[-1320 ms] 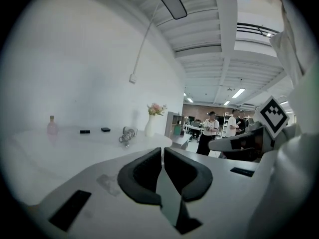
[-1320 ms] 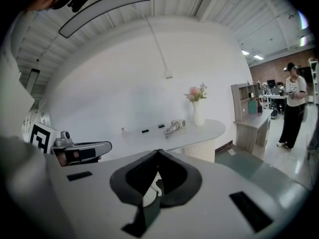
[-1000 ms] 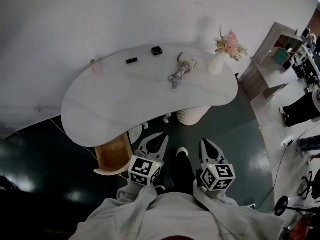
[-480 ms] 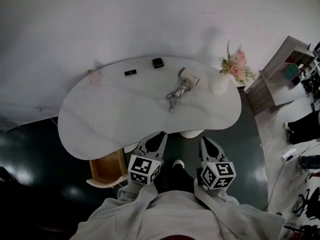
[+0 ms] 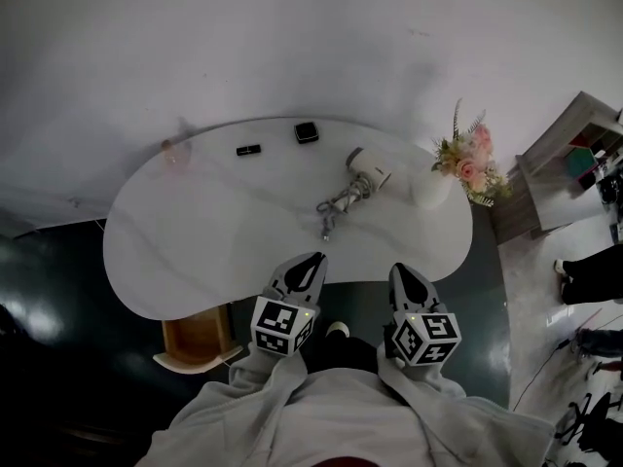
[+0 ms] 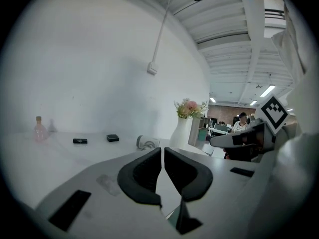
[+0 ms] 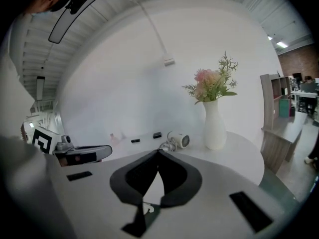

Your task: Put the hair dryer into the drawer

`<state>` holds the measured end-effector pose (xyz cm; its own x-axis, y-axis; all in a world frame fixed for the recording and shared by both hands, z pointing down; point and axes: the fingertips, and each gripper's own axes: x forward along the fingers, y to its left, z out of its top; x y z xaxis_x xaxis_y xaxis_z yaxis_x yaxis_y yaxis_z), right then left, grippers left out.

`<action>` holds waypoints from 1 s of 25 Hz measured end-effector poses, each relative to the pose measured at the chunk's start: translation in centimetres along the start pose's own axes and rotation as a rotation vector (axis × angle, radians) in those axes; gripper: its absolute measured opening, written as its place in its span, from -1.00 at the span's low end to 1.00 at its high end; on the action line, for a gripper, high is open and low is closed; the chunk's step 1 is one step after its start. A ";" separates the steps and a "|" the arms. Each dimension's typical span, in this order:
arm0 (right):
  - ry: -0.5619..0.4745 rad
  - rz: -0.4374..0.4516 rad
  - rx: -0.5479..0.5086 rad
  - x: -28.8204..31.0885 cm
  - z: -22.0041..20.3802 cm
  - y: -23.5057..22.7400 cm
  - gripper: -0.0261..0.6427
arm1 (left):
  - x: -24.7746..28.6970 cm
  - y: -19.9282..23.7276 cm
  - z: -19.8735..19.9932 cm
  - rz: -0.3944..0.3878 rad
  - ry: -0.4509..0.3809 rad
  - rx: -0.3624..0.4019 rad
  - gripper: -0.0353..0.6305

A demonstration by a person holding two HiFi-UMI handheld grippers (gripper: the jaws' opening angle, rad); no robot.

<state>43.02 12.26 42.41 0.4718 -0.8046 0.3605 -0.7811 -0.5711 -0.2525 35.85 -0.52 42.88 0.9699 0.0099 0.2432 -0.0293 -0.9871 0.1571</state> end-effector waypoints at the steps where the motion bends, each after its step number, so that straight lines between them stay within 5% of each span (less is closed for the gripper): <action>1: 0.003 0.006 -0.002 0.3 0.1 -0.2 -0.77 | 0.4 0.1 0.0 0.006 0.003 0.001 -0.82; 8: 0.031 0.037 -0.013 2.1 0.2 -1.5 -0.77 | 3.2 0.7 0.3 0.025 0.011 0.015 -0.81; 17: 0.036 -0.027 -0.009 2.7 0.1 -3.5 -0.77 | 6.1 0.8 0.2 -0.062 0.057 0.031 -0.80; 25: 0.045 -0.097 0.024 4.2 0.5 -5.4 -0.77 | 10.8 2.2 -1.0 -0.138 0.160 0.038 -0.36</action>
<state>49.47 11.91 44.82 0.5259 -0.7374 0.4238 -0.7223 -0.6504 -0.2352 46.05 -2.39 46.83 0.9132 0.1676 0.3715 0.1132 -0.9800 0.1639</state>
